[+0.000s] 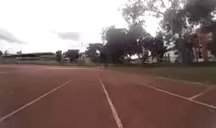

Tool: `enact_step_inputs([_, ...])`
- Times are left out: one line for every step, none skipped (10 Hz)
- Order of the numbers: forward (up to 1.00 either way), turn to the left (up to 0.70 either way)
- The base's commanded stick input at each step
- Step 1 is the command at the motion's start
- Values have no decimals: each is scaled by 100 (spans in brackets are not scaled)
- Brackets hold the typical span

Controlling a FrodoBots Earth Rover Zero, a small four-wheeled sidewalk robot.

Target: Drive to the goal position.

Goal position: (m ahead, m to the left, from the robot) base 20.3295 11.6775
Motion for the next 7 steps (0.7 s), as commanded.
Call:
enact_step_inputs([70, 0])
enact_step_inputs([70, 0])
enact_step_inputs([70, 0])
enact_step_inputs([70, 10])
enact_step_inputs([70, 32])
enact_step_inputs([70, 18])
enact_step_inputs([70, 0])
